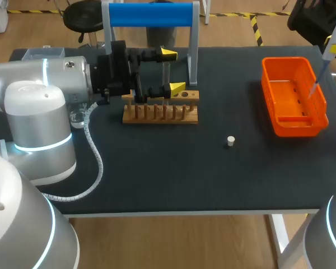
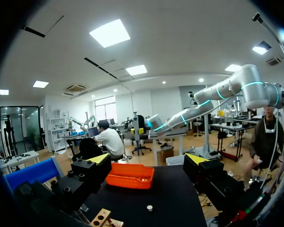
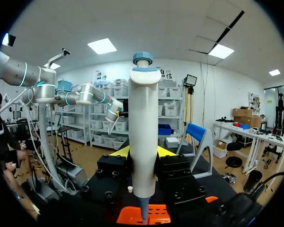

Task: Invert the test tube, pick up the pipette, mount the tip to pipette, aspirate from beaker and dispense into the tube, eject the tip, return the pipette, and cap with the stopper.

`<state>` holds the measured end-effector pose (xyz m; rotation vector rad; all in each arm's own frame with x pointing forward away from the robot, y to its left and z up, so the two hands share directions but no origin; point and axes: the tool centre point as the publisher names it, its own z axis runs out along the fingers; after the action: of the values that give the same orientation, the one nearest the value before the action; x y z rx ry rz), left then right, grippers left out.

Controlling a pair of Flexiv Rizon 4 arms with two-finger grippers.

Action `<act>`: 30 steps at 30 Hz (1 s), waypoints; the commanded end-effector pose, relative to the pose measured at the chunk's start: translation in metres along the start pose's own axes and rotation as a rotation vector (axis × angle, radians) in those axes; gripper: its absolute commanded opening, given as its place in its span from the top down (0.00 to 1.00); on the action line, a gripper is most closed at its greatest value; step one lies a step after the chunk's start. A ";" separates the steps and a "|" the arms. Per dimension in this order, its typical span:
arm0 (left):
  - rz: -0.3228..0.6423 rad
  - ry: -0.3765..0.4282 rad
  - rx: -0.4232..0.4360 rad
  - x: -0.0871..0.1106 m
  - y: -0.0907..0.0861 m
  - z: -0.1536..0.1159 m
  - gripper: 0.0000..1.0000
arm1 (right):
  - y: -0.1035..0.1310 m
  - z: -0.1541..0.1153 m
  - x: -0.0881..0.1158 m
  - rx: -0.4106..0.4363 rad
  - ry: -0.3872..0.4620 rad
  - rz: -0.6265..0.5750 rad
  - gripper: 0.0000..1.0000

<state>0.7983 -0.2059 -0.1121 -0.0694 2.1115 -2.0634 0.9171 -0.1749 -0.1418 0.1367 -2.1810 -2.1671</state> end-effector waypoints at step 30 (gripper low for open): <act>-0.042 0.021 -0.094 -0.051 -0.060 0.232 0.00 | 0.000 -0.002 -0.001 0.001 0.004 0.000 1.00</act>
<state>0.8542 -0.3396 -0.0479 -0.1159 2.1922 -2.0269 0.9170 -0.1749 -0.1417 0.1369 -2.1811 -2.1671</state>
